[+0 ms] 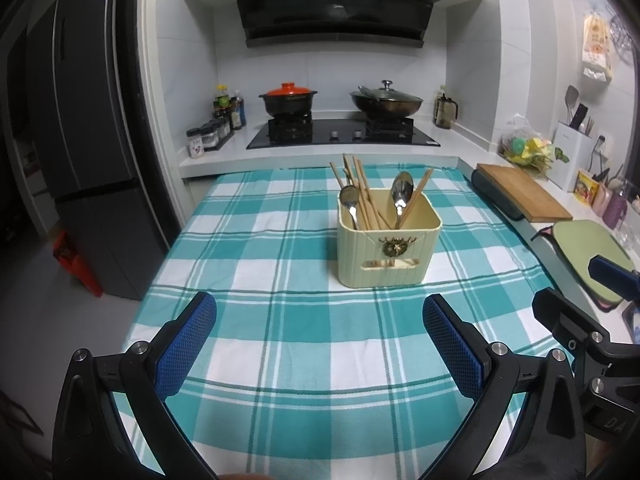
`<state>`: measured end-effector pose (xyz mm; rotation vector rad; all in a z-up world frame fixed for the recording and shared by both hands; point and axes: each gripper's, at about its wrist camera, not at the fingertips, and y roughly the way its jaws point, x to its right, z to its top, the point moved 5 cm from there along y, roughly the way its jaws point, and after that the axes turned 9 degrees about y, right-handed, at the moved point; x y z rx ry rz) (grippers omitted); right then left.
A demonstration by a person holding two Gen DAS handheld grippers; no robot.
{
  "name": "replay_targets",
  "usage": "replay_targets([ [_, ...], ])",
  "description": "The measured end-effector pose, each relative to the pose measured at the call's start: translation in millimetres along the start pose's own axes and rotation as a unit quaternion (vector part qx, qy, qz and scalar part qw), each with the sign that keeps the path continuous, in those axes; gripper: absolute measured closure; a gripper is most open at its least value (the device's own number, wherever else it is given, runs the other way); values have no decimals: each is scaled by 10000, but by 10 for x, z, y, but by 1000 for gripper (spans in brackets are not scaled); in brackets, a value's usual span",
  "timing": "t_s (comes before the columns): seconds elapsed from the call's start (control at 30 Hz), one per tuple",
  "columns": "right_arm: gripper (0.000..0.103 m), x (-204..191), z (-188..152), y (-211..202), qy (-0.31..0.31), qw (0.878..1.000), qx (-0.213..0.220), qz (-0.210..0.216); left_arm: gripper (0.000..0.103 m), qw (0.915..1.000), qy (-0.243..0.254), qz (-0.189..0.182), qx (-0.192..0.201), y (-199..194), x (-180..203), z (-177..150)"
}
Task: Organize utensils
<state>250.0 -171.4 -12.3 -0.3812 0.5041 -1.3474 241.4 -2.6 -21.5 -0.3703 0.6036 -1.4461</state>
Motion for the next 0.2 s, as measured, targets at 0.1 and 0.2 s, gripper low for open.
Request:
replay_targets([
  [0.1, 13, 8, -25, -5, 14, 10000, -13, -12, 0, 10000, -50, 54, 44, -11, 14, -8],
  [0.2, 13, 24, -50, -9, 36, 10000, -18, -19, 0, 10000, -13, 62, 47, -20, 44, -11],
])
